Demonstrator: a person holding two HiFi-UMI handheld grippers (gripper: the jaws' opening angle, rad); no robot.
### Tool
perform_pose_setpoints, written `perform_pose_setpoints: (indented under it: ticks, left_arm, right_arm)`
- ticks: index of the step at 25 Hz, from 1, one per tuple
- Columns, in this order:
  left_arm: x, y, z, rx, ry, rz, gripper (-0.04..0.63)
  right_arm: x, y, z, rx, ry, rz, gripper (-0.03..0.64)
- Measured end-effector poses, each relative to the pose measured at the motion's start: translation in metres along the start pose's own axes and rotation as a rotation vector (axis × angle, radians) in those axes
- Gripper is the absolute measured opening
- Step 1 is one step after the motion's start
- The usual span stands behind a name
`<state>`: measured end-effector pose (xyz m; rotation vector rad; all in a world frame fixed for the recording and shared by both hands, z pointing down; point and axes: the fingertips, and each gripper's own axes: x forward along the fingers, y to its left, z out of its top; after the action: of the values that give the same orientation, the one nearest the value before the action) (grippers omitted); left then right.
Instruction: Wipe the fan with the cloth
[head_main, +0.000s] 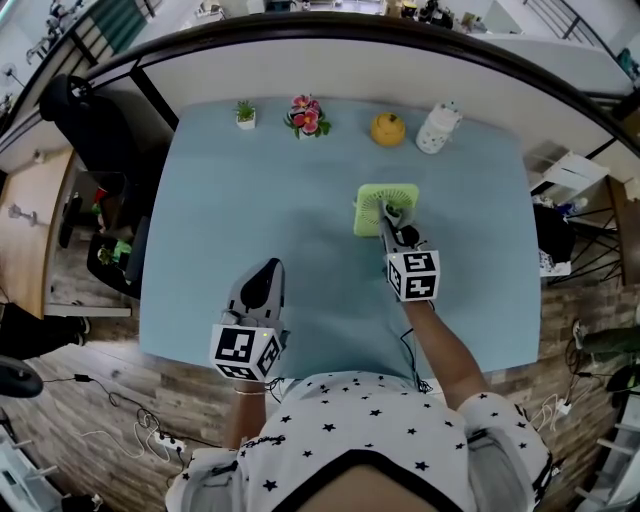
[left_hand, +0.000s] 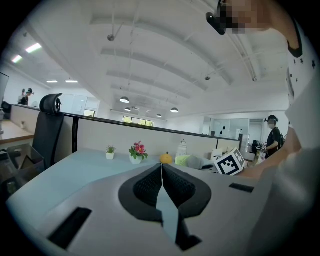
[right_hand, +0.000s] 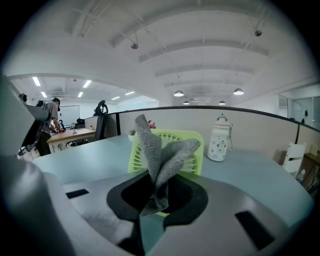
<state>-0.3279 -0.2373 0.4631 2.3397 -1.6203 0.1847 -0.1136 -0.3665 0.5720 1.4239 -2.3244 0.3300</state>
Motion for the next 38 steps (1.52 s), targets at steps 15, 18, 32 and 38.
perform_pose_setpoints:
  ticks: [15, 18, 32, 38]
  left_arm:
    - [0.002, -0.005, -0.001, 0.006, 0.006, -0.023, 0.031]
    - [0.001, -0.006, -0.001, 0.005, 0.002, -0.025, 0.031]
    - [0.001, -0.008, -0.001, 0.004, -0.001, -0.033, 0.031]
    - [-0.002, -0.003, -0.001, 0.001, 0.005, -0.020, 0.031]
  right_arm:
    - [-0.019, -0.074, -0.029, 0.089, 0.042, -0.182, 0.052]
    - [-0.019, -0.073, -0.027, 0.101, 0.036, -0.180, 0.054]
    - [-0.008, 0.026, 0.005, 0.016, -0.034, 0.062, 0.055]
    - [0.005, 0.067, -0.011, -0.078, 0.020, 0.150, 0.055]
